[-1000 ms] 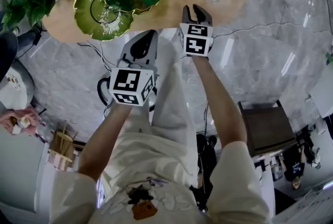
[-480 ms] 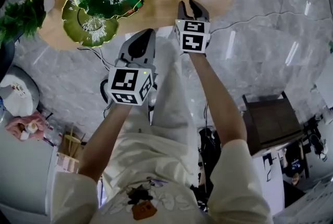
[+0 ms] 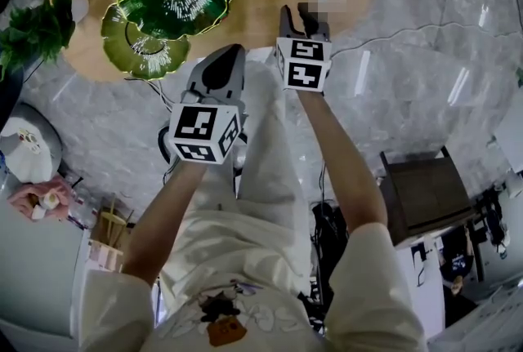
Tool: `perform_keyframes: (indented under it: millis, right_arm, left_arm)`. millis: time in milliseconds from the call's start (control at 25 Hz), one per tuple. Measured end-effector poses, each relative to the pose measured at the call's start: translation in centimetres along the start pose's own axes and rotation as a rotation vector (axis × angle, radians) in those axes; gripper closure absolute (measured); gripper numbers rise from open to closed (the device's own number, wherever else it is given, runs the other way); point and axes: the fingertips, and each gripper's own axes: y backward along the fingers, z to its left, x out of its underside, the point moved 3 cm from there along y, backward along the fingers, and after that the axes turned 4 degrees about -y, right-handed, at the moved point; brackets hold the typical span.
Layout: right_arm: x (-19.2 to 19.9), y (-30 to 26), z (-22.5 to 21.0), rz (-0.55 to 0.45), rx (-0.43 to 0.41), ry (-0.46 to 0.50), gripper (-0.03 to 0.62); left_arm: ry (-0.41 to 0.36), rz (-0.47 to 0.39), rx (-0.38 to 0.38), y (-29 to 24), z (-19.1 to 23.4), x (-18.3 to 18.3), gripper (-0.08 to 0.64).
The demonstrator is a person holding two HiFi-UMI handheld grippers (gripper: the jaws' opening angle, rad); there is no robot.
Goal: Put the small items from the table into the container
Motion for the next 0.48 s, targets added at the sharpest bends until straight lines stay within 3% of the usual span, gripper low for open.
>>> perform_keyframes:
  millis: [480]
  right_arm:
    - [-3.2,-2.7,1.0,-0.035,-0.010,-0.003,0.473]
  left_arm:
    - [0.018,0.007,-0.008,-0.4,1.4,-0.2,0.552]
